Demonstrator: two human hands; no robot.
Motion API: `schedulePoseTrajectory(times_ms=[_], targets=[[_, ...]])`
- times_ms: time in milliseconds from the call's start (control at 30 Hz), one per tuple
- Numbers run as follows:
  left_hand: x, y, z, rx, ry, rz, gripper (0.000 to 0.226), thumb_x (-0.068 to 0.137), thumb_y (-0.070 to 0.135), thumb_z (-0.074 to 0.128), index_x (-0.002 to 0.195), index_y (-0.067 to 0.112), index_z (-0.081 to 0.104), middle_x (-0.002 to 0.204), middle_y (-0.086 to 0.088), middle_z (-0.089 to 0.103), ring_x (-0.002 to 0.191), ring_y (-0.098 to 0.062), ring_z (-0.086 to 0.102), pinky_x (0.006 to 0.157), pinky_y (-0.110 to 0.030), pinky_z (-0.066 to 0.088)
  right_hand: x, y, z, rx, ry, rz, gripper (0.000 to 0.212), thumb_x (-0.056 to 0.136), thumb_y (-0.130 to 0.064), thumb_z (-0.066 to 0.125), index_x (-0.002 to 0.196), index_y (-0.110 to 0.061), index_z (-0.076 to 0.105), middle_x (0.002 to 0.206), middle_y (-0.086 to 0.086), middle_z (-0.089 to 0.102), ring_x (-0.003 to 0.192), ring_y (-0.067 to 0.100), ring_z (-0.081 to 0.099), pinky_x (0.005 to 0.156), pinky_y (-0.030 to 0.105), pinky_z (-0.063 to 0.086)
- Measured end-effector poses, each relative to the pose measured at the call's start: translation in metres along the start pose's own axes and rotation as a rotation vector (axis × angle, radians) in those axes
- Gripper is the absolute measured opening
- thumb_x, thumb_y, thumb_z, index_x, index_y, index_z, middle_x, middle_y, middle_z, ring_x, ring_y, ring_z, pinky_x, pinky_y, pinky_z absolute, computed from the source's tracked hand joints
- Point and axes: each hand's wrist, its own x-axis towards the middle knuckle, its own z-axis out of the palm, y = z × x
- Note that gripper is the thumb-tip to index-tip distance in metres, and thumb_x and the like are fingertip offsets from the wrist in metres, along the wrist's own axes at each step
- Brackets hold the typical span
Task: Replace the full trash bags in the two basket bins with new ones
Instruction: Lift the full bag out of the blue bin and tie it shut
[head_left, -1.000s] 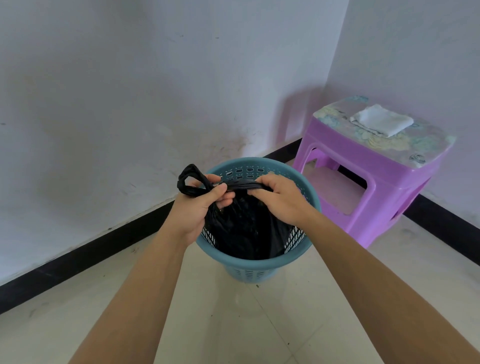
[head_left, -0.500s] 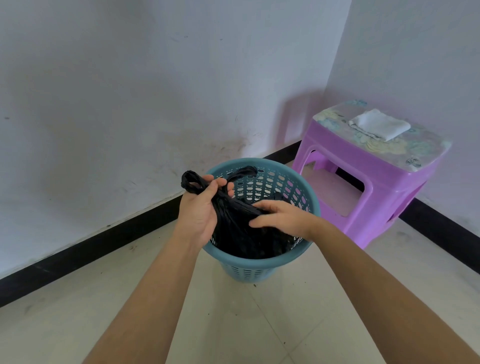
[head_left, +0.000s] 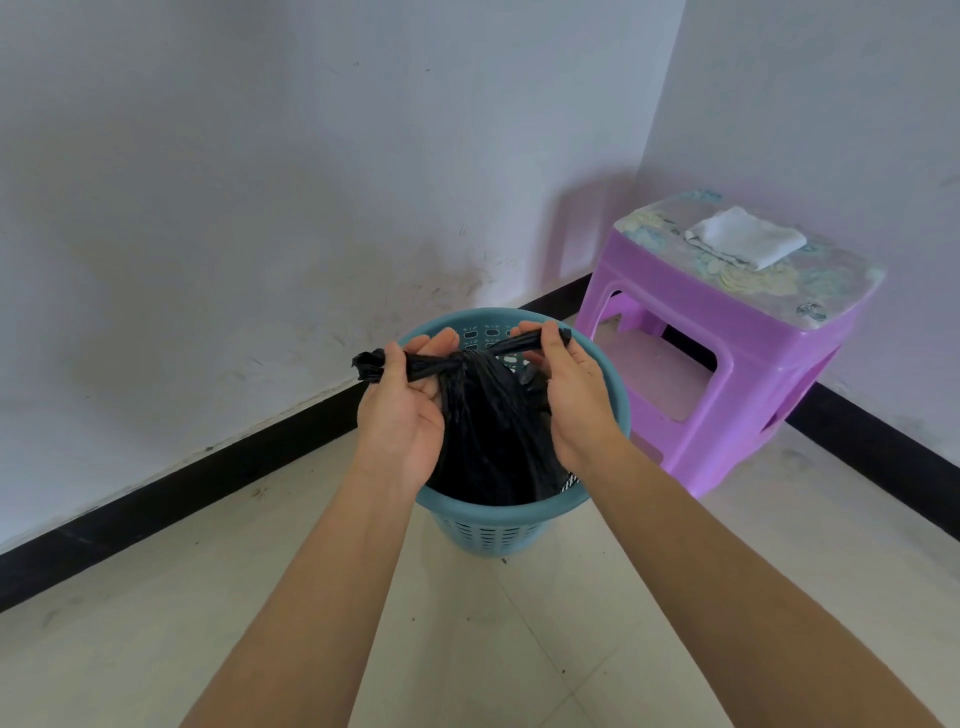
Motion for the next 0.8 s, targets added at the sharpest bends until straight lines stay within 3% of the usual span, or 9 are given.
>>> schedulePoseTrajectory(times_ms=[67, 133, 233, 333, 433, 500, 600, 667, 800], targets=[[0.002, 0.003, -0.001, -0.044, 0.106, 0.014, 0.034, 0.107, 0.032, 0.033, 0.093, 0.009, 0.054, 0.064, -0.005, 0.062, 0.072, -0.020, 0.070, 0.088, -0.037, 0.053, 0.002, 0.001, -0.005, -0.076, 0.058, -0.012, 0.031, 0.100, -0.043, 0.052, 0.088, -0.029, 0.077, 0.097, 0.000, 0.072, 0.098, 0.023, 0.064, 0.100, 0.045, 0.051], [0.007, 0.010, -0.007, -0.007, 0.233, 0.031, 0.031, 0.107, 0.029, 0.034, 0.085, 0.011, 0.047, 0.048, 0.001, 0.035, 0.046, -0.014, 0.046, 0.075, -0.034, 0.052, 0.006, 0.002, -0.021, -0.197, 0.127, -0.025, 0.031, 0.100, -0.043, 0.053, 0.085, -0.028, 0.076, 0.085, 0.000, 0.069, 0.082, 0.018, 0.063, 0.088, 0.039, 0.054], [0.014, 0.025, -0.020, 0.053, 0.330, 0.051, 0.029, 0.106, 0.027, 0.035, 0.083, 0.012, 0.042, 0.045, 0.005, 0.025, 0.040, -0.011, 0.026, 0.060, -0.028, 0.044, 0.016, -0.005, -0.051, -0.339, 0.265, -0.053, 0.033, 0.101, -0.041, 0.052, 0.084, -0.024, 0.074, 0.079, -0.004, 0.069, 0.067, 0.007, 0.056, 0.068, 0.024, 0.047], [0.022, 0.041, -0.031, 0.132, 0.375, 0.097, 0.028, 0.106, 0.024, 0.035, 0.081, 0.013, 0.042, 0.044, 0.007, 0.024, 0.039, -0.010, 0.023, 0.051, -0.025, 0.040, 0.033, -0.016, -0.087, -0.415, 0.416, -0.045, 0.033, 0.101, -0.041, 0.051, 0.079, -0.024, 0.068, 0.077, -0.005, 0.069, 0.067, 0.011, 0.058, 0.067, 0.032, 0.050], [0.023, 0.044, -0.035, 0.167, 0.394, 0.114, 0.025, 0.105, 0.019, 0.036, 0.081, 0.012, 0.042, 0.044, 0.006, 0.024, 0.038, -0.010, 0.021, 0.049, -0.026, 0.037, 0.043, -0.025, -0.112, -0.402, 0.517, -0.024, 0.033, 0.102, -0.038, 0.050, 0.088, -0.015, 0.068, 0.077, 0.000, 0.069, 0.064, 0.013, 0.057, 0.063, 0.032, 0.047], [0.018, 0.039, -0.033, 0.228, 0.404, 0.136, 0.024, 0.104, 0.020, 0.037, 0.082, 0.012, 0.043, 0.044, 0.006, 0.025, 0.038, -0.010, 0.022, 0.049, -0.026, 0.038, 0.043, -0.021, -0.120, -0.470, 0.548, 0.009, 0.039, 0.102, -0.041, 0.047, 0.085, -0.013, 0.069, 0.080, 0.003, 0.070, 0.069, 0.019, 0.058, 0.071, 0.040, 0.050], [0.011, 0.033, -0.030, 0.387, 0.426, 0.196, 0.025, 0.104, 0.028, 0.040, 0.083, 0.015, 0.046, 0.043, 0.008, 0.030, 0.036, -0.008, 0.030, 0.055, -0.027, 0.043, 0.030, -0.014, -0.114, -0.604, 0.396, -0.019, 0.036, 0.104, -0.040, 0.043, 0.079, -0.022, 0.061, 0.080, 0.000, 0.070, 0.067, 0.018, 0.063, 0.074, 0.041, 0.054], [0.010, 0.029, -0.028, 0.390, 0.395, 0.182, 0.026, 0.104, 0.030, 0.041, 0.084, 0.015, 0.047, 0.045, 0.008, 0.031, 0.039, -0.008, 0.032, 0.058, -0.027, 0.045, 0.022, -0.013, -0.105, -0.634, 0.276, -0.088, 0.033, 0.104, -0.039, 0.044, 0.084, -0.021, 0.062, 0.076, -0.003, 0.068, 0.061, 0.010, 0.063, 0.069, 0.032, 0.054], [0.001, 0.016, -0.003, 0.310, 0.173, 0.161, 0.027, 0.105, 0.028, 0.040, 0.086, 0.012, 0.049, 0.051, 0.003, 0.038, 0.049, -0.013, 0.044, 0.072, -0.033, 0.050, 0.016, -0.027, -0.072, -0.639, 0.113, -0.224, 0.028, 0.103, -0.037, 0.048, 0.095, -0.023, 0.070, 0.077, -0.003, 0.071, 0.060, -0.003, 0.065, 0.065, 0.014, 0.053]])
